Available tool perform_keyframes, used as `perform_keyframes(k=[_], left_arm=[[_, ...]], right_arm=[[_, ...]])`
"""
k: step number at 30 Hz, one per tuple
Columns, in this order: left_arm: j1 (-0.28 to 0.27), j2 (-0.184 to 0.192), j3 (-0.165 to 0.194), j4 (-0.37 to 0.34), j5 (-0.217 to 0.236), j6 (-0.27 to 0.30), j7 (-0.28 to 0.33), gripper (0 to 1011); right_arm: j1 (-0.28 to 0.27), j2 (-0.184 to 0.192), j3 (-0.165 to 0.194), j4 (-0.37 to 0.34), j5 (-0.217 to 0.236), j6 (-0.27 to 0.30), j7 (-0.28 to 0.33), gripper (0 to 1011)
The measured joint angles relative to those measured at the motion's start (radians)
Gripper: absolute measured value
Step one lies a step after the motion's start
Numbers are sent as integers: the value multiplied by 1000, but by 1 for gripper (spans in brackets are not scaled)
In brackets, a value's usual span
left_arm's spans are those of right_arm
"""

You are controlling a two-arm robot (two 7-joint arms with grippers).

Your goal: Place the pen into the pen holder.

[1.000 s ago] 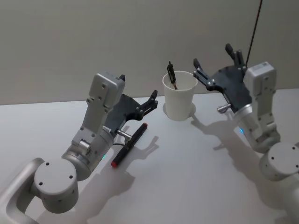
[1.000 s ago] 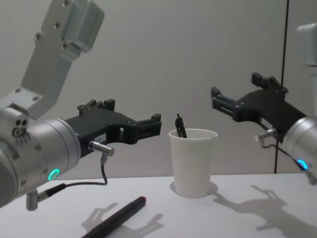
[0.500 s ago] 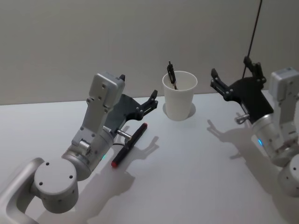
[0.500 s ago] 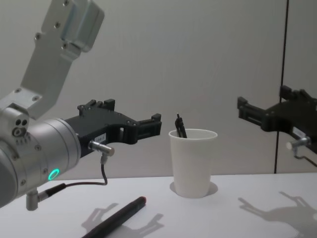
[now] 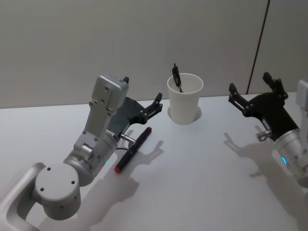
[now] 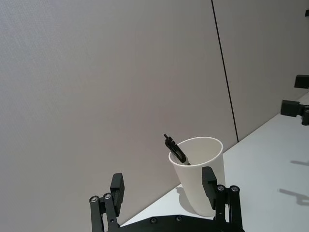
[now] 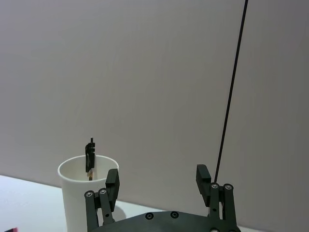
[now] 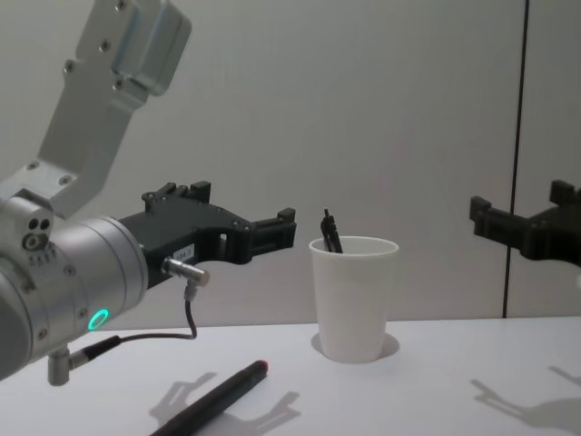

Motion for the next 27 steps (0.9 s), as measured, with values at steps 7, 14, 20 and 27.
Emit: perform_keyframes(k=[7,14,20,27], left_arm=[[0,0,0,0,0,0,0,1001],[0,0,0,0,0,0,0,1001],[0,0,0,0,0,0,0,1001],[0,0,0,0,0,0,0,1001]], right_arm=[[-58,39,2,-89,50,73,-8,1001],[-117,76,4,-178,98,145,-15,1001],[-153,99,5,-233,129,190,-20,1001],[-162,106,5,-246,137,202,-21,1001]])
